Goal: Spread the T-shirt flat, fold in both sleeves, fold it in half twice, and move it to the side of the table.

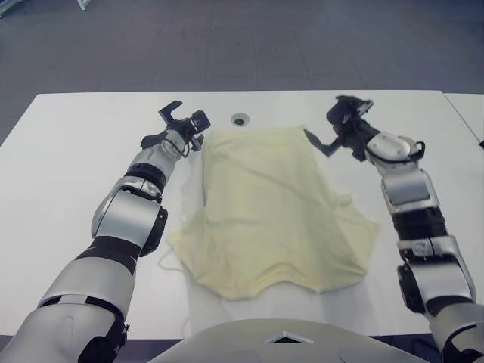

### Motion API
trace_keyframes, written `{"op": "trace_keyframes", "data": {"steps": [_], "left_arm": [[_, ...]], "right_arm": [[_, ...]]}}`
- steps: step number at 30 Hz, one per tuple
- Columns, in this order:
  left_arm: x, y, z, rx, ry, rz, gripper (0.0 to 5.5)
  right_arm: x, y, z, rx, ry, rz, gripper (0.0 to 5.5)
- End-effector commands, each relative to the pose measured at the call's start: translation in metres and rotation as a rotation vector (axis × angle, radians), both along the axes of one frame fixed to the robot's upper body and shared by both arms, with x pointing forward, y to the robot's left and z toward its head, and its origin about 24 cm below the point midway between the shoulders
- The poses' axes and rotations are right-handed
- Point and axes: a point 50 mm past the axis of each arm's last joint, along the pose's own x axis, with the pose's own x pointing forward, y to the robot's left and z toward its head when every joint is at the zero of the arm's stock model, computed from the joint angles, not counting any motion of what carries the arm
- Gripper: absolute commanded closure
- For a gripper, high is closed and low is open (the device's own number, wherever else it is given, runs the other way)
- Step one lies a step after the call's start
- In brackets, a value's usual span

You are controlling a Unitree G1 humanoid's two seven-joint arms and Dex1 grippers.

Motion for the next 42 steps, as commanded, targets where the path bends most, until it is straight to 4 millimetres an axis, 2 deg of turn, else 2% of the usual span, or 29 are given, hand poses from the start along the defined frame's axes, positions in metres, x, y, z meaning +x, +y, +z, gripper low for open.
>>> {"op": "trace_keyframes", "data": {"steps": [1, 3, 4, 7, 10, 12, 16, 21, 28, 31, 33, 35, 38, 42], "left_arm": [[0.003, 0.031, 0.062, -0.273, -0.253, -0.047, 0.11], [-0.023, 0.057, 0.043, -0.406, -0.255, -0.039, 0.11], [-0.045, 0.068, 0.033, -0.474, -0.250, -0.022, 0.11], [-0.126, 0.084, 0.001, -0.622, -0.166, 0.082, 0.11], [-0.196, 0.082, -0.023, -0.760, -0.020, 0.195, 0.11], [-0.232, 0.075, -0.029, -0.878, 0.108, 0.223, 0.11], [-0.270, 0.061, -0.015, -1.054, 0.289, 0.153, 0.11], [-0.289, 0.064, -0.014, -1.080, 0.404, 0.195, 0.11], [-0.299, 0.050, -0.011, -1.115, 0.534, 0.194, 0.11], [-0.298, 0.052, -0.018, -1.091, 0.578, 0.246, 0.11], [-0.297, 0.053, -0.023, -1.071, 0.586, 0.274, 0.38], [-0.295, 0.054, -0.025, -1.079, 0.585, 0.295, 0.14], [-0.291, 0.052, -0.032, -1.118, 0.601, 0.312, 0.11], [-0.285, 0.054, -0.043, -1.168, 0.627, 0.377, 0.70]], "right_arm": [[-0.068, -0.016, -0.007, 0.255, 0.100, -0.149, 0.13], [-0.087, -0.023, -0.010, 0.382, 0.120, -0.262, 0.13], [-0.097, -0.027, -0.013, 0.440, 0.138, -0.322, 0.13], [-0.127, -0.040, -0.022, 0.505, 0.161, -0.464, 0.13], [-0.151, -0.045, -0.033, 0.548, 0.204, -0.553, 0.13], [-0.158, -0.042, -0.039, 0.541, 0.237, -0.562, 0.13], [-0.161, -0.042, -0.043, 0.524, 0.254, -0.567, 0.13], [-0.157, -0.043, -0.041, 0.523, 0.243, -0.570, 0.13], [-0.151, -0.038, -0.039, 0.508, 0.258, -0.526, 0.13], [-0.148, -0.036, -0.037, 0.504, 0.253, -0.514, 0.13], [-0.147, -0.036, -0.036, 0.503, 0.251, -0.510, 0.10], [-0.146, -0.036, -0.035, 0.500, 0.251, -0.506, 0.10], [-0.144, -0.035, -0.035, 0.495, 0.249, -0.498, 0.10], [-0.140, -0.036, -0.033, 0.488, 0.237, -0.491, 0.10]]}}
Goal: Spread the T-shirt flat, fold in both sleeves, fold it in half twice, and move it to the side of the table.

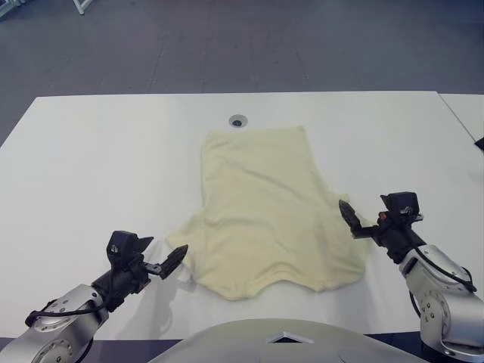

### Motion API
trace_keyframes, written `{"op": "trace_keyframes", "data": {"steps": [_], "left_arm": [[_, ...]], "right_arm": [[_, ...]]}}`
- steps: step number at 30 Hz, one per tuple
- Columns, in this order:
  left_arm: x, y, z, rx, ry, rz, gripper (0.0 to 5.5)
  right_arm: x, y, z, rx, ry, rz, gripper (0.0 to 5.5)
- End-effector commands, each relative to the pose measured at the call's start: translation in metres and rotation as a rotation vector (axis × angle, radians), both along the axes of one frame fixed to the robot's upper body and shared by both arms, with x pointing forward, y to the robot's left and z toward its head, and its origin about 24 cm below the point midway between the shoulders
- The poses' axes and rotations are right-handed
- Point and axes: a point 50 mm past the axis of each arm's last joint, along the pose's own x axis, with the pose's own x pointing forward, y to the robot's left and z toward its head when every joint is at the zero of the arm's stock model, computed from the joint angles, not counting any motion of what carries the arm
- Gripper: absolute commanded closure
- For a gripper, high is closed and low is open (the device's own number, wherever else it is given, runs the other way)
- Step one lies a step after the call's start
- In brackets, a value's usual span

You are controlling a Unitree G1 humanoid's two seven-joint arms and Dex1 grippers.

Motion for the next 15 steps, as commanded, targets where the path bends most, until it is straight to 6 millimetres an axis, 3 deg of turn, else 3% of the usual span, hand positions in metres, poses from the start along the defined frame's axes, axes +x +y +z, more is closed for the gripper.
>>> {"op": "trace_keyframes", "data": {"steps": [1, 15], "left_arm": [[0.0038, 0.0029, -0.0113, -0.034, 0.069, 0.059, 0.87], [0.0045, 0.0041, -0.0191, -0.150, 0.131, 0.128, 3.07]], "right_arm": [[0.0055, -0.0024, 0.0041, -0.015, -0.014, 0.001, 0.10], [0.0095, 0.0000, 0.0033, -0.032, -0.025, 0.013, 0.10]]}}
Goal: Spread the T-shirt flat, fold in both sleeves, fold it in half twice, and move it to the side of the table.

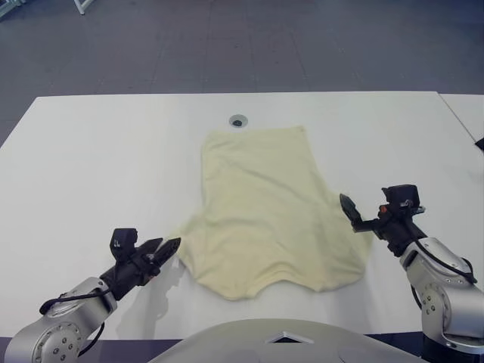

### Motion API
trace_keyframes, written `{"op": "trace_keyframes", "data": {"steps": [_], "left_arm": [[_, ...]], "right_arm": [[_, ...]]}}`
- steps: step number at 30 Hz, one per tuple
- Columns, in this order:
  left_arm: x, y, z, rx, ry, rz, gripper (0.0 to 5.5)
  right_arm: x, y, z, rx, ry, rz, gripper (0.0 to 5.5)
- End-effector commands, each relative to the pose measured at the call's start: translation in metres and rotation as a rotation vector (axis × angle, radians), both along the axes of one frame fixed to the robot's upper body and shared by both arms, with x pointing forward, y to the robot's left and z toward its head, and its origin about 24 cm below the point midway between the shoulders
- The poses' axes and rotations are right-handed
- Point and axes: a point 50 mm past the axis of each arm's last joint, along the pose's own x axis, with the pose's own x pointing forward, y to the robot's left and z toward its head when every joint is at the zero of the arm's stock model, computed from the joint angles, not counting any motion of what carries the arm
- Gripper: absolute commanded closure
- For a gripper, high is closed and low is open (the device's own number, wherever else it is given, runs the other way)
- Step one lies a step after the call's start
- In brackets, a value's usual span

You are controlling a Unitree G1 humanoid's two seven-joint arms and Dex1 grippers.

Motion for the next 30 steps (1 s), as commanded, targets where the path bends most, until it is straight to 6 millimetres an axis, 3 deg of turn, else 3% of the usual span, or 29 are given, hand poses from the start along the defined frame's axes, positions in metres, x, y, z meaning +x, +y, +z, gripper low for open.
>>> {"op": "trace_keyframes", "data": {"steps": [1, 14, 22, 26, 30], "left_arm": [[-0.003, -0.002, -0.009, -0.025, 0.059, 0.005, 3.26], [0.009, 0.007, -0.004, -0.042, -0.003, 0.060, 5.46], [0.021, 0.012, 0.008, -0.046, -0.077, 0.034, 5.48], [0.033, 0.014, 0.032, -0.042, -0.190, -0.045, 5.48], [0.049, -0.013, 0.065, -0.045, -0.344, -0.262, 5.48]], "right_arm": [[0.002, 0.002, -0.001, -0.004, -0.001, 0.011, 0.10], [0.003, 0.003, -0.002, -0.025, -0.008, 0.027, 0.10], [0.005, 0.002, -0.004, -0.031, -0.019, 0.015, 0.10], [0.002, 0.003, -0.006, -0.029, -0.014, 0.008, 0.10], [0.002, 0.003, -0.007, -0.030, -0.013, 0.005, 0.10]]}}
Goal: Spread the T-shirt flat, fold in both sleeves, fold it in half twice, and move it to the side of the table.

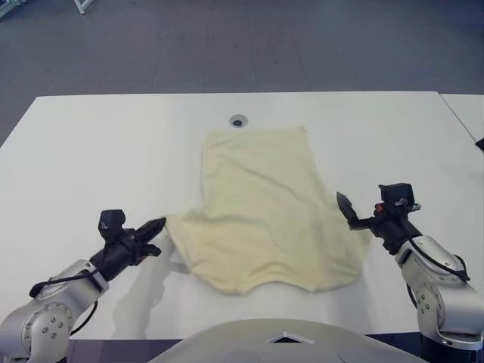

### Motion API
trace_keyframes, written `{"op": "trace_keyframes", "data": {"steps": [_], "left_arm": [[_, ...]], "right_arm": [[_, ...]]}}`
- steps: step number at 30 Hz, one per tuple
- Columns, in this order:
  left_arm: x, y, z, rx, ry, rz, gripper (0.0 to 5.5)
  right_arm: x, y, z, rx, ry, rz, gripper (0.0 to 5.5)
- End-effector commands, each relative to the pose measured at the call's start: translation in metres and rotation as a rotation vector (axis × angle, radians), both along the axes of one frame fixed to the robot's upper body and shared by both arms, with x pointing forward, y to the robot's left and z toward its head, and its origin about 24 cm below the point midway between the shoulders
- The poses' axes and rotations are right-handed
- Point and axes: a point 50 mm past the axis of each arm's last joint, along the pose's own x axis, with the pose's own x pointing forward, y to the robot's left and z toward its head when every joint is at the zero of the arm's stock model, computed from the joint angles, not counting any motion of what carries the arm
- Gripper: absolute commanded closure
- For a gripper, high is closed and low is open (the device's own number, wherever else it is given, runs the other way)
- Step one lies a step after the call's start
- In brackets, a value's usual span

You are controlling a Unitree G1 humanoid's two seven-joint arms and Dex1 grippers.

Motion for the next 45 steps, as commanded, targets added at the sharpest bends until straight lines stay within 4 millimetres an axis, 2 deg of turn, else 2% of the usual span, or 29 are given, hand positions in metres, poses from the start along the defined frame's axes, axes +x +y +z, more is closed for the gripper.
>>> {"op": "trace_keyframes", "data": {"steps": [1, 4, 8, 11, 14, 18, 21, 25, 29, 31, 35, 39, 45], "left_arm": [[0.018, -0.031, 0.035, 0.013, -0.167, -0.223, 5.48], [0.023, -0.062, 0.030, 0.092, -0.167, -0.431, 5.48], [0.015, -0.078, -0.005, 0.310, -0.099, -0.680, 5.48], [0.016, -0.083, -0.023, 0.393, -0.103, -0.765, 5.48], [0.026, -0.092, -0.036, 0.496, -0.155, -0.843, 5.48], [0.031, -0.103, -0.032, 0.505, -0.233, -0.881, 5.48], [0.025, -0.098, -0.025, 0.487, -0.263, -0.879, 5.02], [0.014, -0.074, -0.001, 0.379, -0.256, -0.830, 4.47], [0.029, -0.040, 0.017, 0.378, -0.264, -0.657, 3.83], [0.034, -0.030, 0.015, 0.447, -0.250, -0.620, 3.47], [0.038, -0.024, -0.014, 0.650, -0.202, -0.639, 2.95], [0.047, -0.036, -0.030, 0.656, -0.221, -0.615, 2.28], [0.079, -0.043, -0.032, 0.690, -0.287, -0.542, 1.25]], "right_arm": [[0.000, 0.000, -0.002, -0.003, 0.007, -0.006, 0.10], [0.002, 0.001, -0.002, -0.002, 0.005, -0.001, 0.10], [0.004, 0.001, 0.000, -0.004, 0.000, 0.002, 0.10], [0.006, 0.001, 0.001, -0.005, -0.002, 0.005, 0.10], [0.007, 0.003, 0.000, -0.001, -0.001, 0.009, 0.10], [0.009, 0.005, 0.001, 0.001, -0.004, 0.012, 0.10], [0.008, 0.004, 0.000, 0.002, -0.001, 0.011, 0.10], [0.005, 0.005, -0.001, 0.001, 0.004, 0.003, 0.10], [0.000, 0.005, -0.002, 0.001, 0.013, -0.006, 0.10], [-0.002, 0.005, -0.002, 0.000, 0.018, -0.003, 0.10], [-0.001, 0.005, -0.001, -0.007, 0.020, 0.005, 0.10], [0.002, 0.003, 0.001, -0.013, 0.016, 0.012, 0.10], [0.005, 0.004, 0.001, -0.013, 0.014, 0.022, 0.10]]}}
